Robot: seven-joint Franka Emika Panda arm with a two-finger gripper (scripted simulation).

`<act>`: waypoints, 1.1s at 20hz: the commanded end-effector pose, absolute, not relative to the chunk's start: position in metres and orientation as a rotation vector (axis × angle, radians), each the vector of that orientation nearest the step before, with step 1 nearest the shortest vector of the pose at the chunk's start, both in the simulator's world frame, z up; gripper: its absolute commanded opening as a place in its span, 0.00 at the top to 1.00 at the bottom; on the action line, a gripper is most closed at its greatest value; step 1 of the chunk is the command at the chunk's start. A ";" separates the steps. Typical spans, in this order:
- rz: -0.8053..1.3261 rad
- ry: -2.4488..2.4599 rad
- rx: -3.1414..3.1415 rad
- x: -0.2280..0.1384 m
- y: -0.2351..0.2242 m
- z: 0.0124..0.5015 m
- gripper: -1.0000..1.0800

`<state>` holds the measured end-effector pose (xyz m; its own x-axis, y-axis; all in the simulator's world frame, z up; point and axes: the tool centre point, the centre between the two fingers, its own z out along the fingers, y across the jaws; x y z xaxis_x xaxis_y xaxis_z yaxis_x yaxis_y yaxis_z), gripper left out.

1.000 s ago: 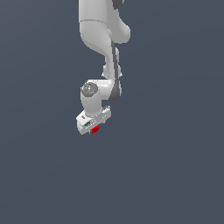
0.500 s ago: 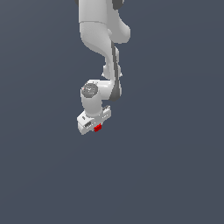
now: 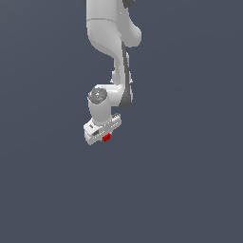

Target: Pick up the red cube and move it to a goal position.

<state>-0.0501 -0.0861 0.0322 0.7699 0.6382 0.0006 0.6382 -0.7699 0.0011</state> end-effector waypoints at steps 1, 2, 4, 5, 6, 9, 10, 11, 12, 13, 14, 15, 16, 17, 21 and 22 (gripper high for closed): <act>0.004 1.066 2.954 -0.050 -0.083 0.042 1.00; 0.004 1.066 2.954 -0.050 -0.082 0.048 1.00; 0.003 1.066 2.953 -0.050 -0.078 0.059 1.00; 0.003 1.066 2.953 -0.051 -0.076 0.066 1.00; 0.003 1.066 2.953 -0.051 -0.073 0.074 1.00; 0.002 1.067 2.953 -0.051 -0.065 0.099 1.00; 0.002 1.067 2.953 -0.052 -0.063 0.109 1.00; 0.002 1.067 2.953 -0.052 -0.060 0.119 1.00; 0.002 1.067 2.953 -0.052 -0.056 0.129 1.00; 0.001 1.068 2.952 -0.052 -0.053 0.140 1.00; 0.001 1.068 2.952 -0.052 -0.049 0.151 1.00; 0.001 1.068 2.952 -0.053 -0.046 0.163 1.00; 0.001 1.068 2.952 -0.053 -0.042 0.175 1.00; 0.001 1.069 2.953 -0.053 -0.038 0.187 1.00; 0.001 1.069 2.953 -0.053 -0.025 0.232 1.00; 0.001 1.069 2.953 -0.053 -0.021 0.243 1.00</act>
<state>-0.0524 -0.0264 0.2257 0.7682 0.6402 0.0003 0.6402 -0.7682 0.0019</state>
